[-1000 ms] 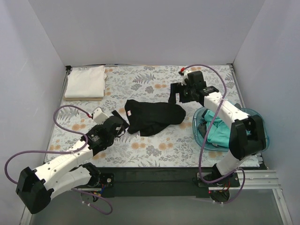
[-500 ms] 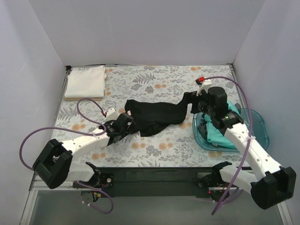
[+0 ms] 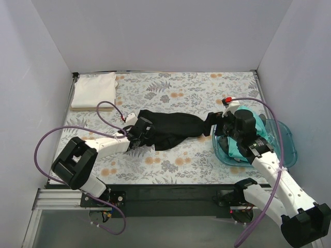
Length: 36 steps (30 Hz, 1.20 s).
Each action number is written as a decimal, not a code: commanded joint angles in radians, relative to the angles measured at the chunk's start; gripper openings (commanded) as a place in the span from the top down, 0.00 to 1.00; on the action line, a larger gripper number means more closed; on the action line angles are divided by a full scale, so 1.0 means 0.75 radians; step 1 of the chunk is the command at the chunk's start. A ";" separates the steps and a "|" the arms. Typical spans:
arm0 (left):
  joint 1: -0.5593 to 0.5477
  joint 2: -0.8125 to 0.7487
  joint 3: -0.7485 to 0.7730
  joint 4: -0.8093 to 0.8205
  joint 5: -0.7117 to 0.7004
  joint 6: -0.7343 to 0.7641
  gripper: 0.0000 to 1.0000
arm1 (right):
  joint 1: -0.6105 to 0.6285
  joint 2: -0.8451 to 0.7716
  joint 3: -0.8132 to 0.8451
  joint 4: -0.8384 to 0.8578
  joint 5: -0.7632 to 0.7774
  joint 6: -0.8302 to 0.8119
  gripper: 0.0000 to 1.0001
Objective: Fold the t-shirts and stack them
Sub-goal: Flatten the tshirt out
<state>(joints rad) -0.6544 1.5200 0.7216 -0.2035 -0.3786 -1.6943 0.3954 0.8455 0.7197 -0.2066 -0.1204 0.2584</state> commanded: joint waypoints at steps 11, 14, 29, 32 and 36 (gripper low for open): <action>0.024 -0.692 0.193 -0.913 -0.767 -0.477 1.00 | 0.011 0.097 -0.008 0.059 -0.097 -0.087 0.02; 0.030 -0.836 0.153 -1.182 -0.849 -0.770 1.00 | 0.029 0.175 0.006 0.063 -0.081 -0.091 0.04; 0.036 -0.992 0.054 -1.169 -0.851 -0.784 1.00 | 0.246 0.664 0.143 0.173 0.024 -0.113 0.16; 0.036 -0.994 0.054 -1.175 -0.847 -0.784 1.00 | 0.248 0.793 0.212 0.247 0.017 -0.173 0.21; 0.034 -1.014 0.054 -1.173 -0.855 -0.784 1.00 | 0.250 0.950 0.321 0.261 -0.013 -0.242 0.26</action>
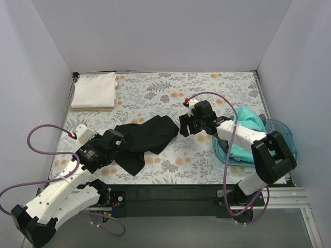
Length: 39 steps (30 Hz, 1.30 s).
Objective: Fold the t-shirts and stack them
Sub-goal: Flatten the tshirt out
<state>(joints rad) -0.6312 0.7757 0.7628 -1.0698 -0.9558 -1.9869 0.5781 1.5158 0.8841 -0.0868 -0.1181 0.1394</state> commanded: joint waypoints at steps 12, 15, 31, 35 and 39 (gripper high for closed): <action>0.003 -0.042 -0.011 -0.013 -0.088 -0.392 1.00 | 0.006 0.355 0.253 0.103 -0.247 -0.151 0.43; 0.005 -0.036 -0.013 -0.007 -0.090 -0.392 1.00 | 0.010 0.400 0.267 0.144 -0.319 -0.147 0.51; 0.005 -0.087 0.302 0.399 -0.153 0.116 1.00 | 0.015 -0.241 0.267 0.118 0.049 -0.265 0.99; 0.003 -0.218 0.369 0.632 -0.137 0.349 1.00 | 0.015 -0.529 0.326 0.018 0.149 -0.341 0.99; 0.003 -0.390 0.392 0.941 0.016 0.585 1.00 | 0.015 -0.775 0.443 -0.078 0.078 -0.376 0.99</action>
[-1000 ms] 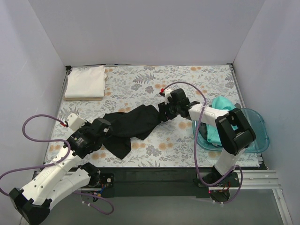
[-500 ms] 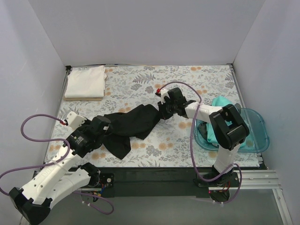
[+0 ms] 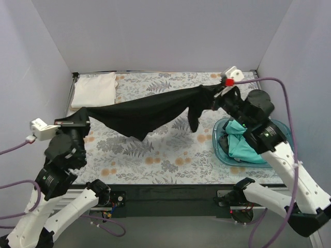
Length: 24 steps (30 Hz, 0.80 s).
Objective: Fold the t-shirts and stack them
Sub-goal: Flatten the tshirt out
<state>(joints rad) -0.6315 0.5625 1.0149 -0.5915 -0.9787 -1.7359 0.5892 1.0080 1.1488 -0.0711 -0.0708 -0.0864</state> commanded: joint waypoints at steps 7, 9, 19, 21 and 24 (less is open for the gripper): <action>0.003 -0.177 0.107 0.455 0.309 0.359 1.00 | 0.000 -0.252 0.289 -0.286 -0.006 -0.091 0.99; 0.003 -0.153 0.125 0.463 0.295 0.373 1.00 | 0.000 -0.258 0.301 -0.290 0.010 -0.095 0.99; 0.008 0.315 0.168 0.513 -0.336 0.541 1.00 | -0.008 0.116 0.323 -0.306 0.239 -0.081 0.99; 0.036 0.505 0.162 0.492 -0.380 0.531 1.00 | -0.049 0.283 0.327 -0.294 0.223 -0.085 0.99; 0.379 0.780 0.148 0.400 0.060 0.348 1.00 | -0.178 0.569 0.364 -0.218 -0.017 -0.110 0.99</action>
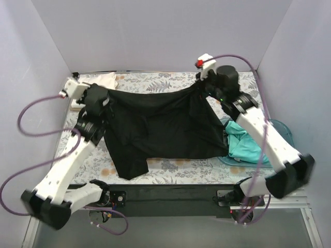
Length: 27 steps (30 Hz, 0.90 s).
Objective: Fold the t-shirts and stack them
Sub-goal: Flatten the tshirt out
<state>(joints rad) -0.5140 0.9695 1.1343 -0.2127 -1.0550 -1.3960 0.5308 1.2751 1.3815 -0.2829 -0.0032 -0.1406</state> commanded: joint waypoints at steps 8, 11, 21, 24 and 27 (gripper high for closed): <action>0.454 1.073 0.577 -0.423 0.562 -0.090 0.07 | -0.182 0.991 0.649 -0.189 -0.245 -0.130 0.22; 0.454 1.070 0.558 -0.428 0.613 -0.110 0.06 | -0.182 0.943 0.582 -0.157 -0.213 -0.107 0.02; 0.395 0.630 -0.076 -0.318 0.889 -0.311 0.05 | -0.145 0.485 -0.109 0.189 -0.321 0.112 0.02; 0.301 0.524 -0.258 -0.269 0.954 -0.333 0.04 | -0.080 0.384 -0.301 0.258 -0.321 0.153 0.02; 0.173 0.454 -0.389 -0.263 1.024 -0.390 0.04 | -0.023 0.333 -0.447 0.285 -0.335 0.210 0.02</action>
<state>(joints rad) -0.3096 1.3651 0.9089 -0.4316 -0.3717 -1.6279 0.4755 1.5467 1.1301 -0.1425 -0.2195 -0.0498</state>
